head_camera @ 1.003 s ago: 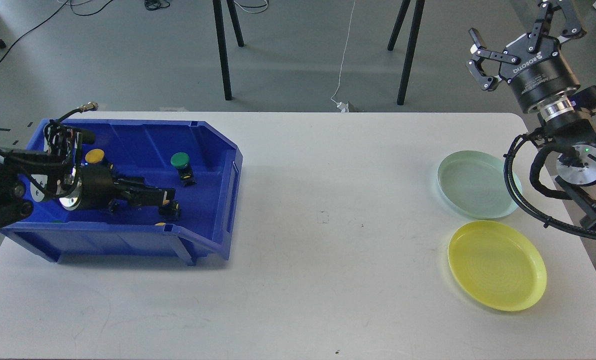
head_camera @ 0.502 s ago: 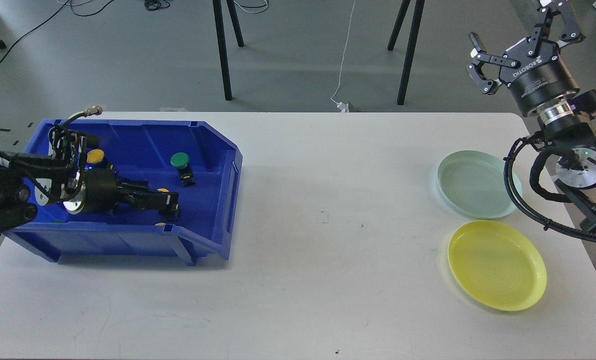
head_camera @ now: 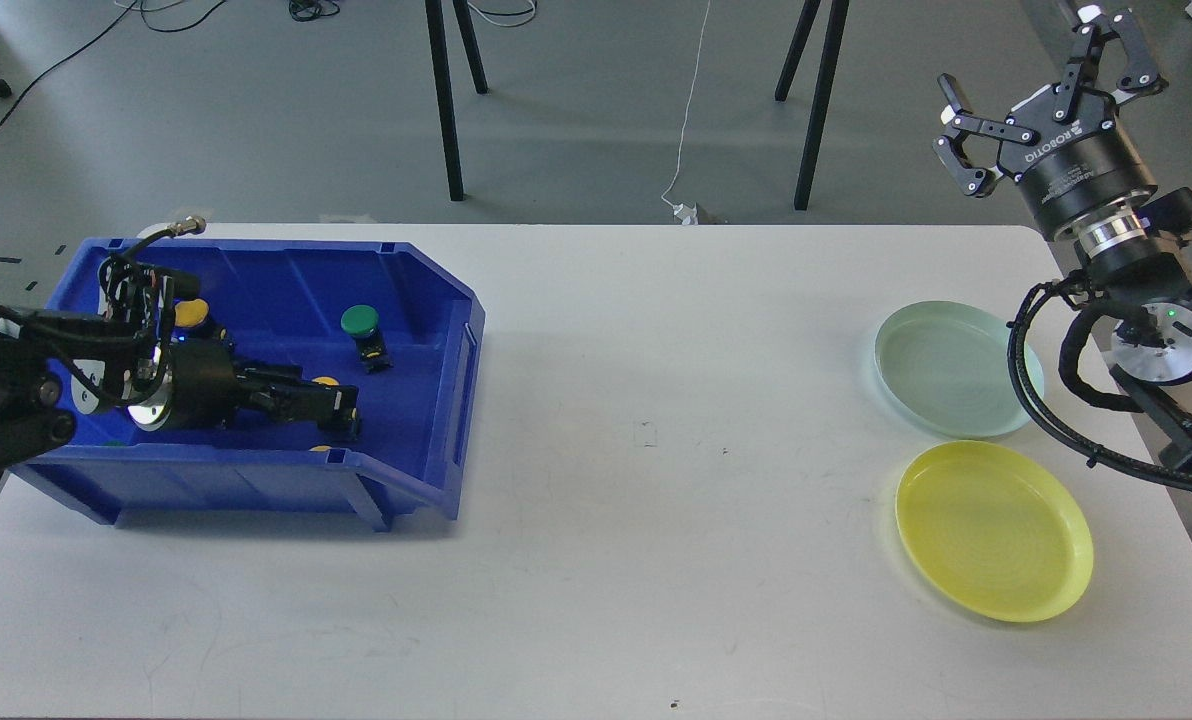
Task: Pass button and place on color plate
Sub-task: 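Grasp the yellow button in the bin with the left gripper, then lift the yellow button and move both grippers toward each other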
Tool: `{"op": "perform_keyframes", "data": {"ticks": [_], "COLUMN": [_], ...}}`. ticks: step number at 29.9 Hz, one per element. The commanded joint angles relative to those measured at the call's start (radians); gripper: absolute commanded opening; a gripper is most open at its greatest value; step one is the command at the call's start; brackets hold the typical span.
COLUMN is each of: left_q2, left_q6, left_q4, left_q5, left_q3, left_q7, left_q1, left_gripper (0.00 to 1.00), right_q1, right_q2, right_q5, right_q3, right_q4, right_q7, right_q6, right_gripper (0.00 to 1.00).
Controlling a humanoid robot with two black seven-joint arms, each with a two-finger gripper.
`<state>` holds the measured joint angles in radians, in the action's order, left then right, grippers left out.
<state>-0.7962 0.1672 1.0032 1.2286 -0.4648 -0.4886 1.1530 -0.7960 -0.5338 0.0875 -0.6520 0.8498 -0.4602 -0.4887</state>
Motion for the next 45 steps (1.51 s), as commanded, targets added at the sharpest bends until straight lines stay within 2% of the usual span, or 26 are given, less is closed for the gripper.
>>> {"op": "perform_keyframes", "data": {"ticks": [1,14,17,20,23,28,35,41,45], "left_q2": [0.0,0.0,0.0,0.0,-0.001,-0.001,-0.02,-0.116,-0.208], "left_q6": [0.0,0.0,-0.005,-0.024,-0.04,-0.043,-0.043,-0.037,-0.026], "left_q4": [0.0,0.002,0.002,0.005,0.011,0.014,0.034,0.123,0.277], "left_q5": [0.0,0.002,0.005,0.037,0.051,0.052,0.061,0.062,0.055], "left_q3": [-0.003,-0.006,-0.008,-0.009,-0.009,-0.009,0.001,0.015,0.038], "left_q7": [0.0,0.0,0.0,0.0,0.0,0.0,0.0,0.0,0.0], "left_q1": [-0.002,-0.004,-0.006,-0.006,-0.006,-0.002,0.01,0.129,0.261], "left_gripper": [0.84,0.68,0.6,0.47,0.39,0.32,0.28,0.24,0.24], "right_q1": [0.001,0.008,0.012,0.014,0.014,0.015,0.023,0.021,0.017], "right_q2": [0.0,0.0,0.0,0.0,0.0,0.0,0.0,0.001,0.003], "right_q5": [0.0,0.0,0.0,0.001,0.001,0.001,0.001,0.001,0.001], "right_q3": [0.0,0.0,-0.001,-0.001,-0.001,-0.006,-0.006,-0.008,-0.014], "right_q4": [0.0,0.0,0.0,0.002,0.002,0.002,0.002,0.0,0.0], "right_q7": [0.0,0.0,0.0,0.0,0.0,0.0,0.0,0.0,0.0], "right_q6": [0.0,0.0,0.0,0.0,0.0,0.0,0.0,0.0,0.0], "right_gripper": [0.99,0.99,0.99,0.99,0.99,0.99,0.99,0.99,0.99]}}
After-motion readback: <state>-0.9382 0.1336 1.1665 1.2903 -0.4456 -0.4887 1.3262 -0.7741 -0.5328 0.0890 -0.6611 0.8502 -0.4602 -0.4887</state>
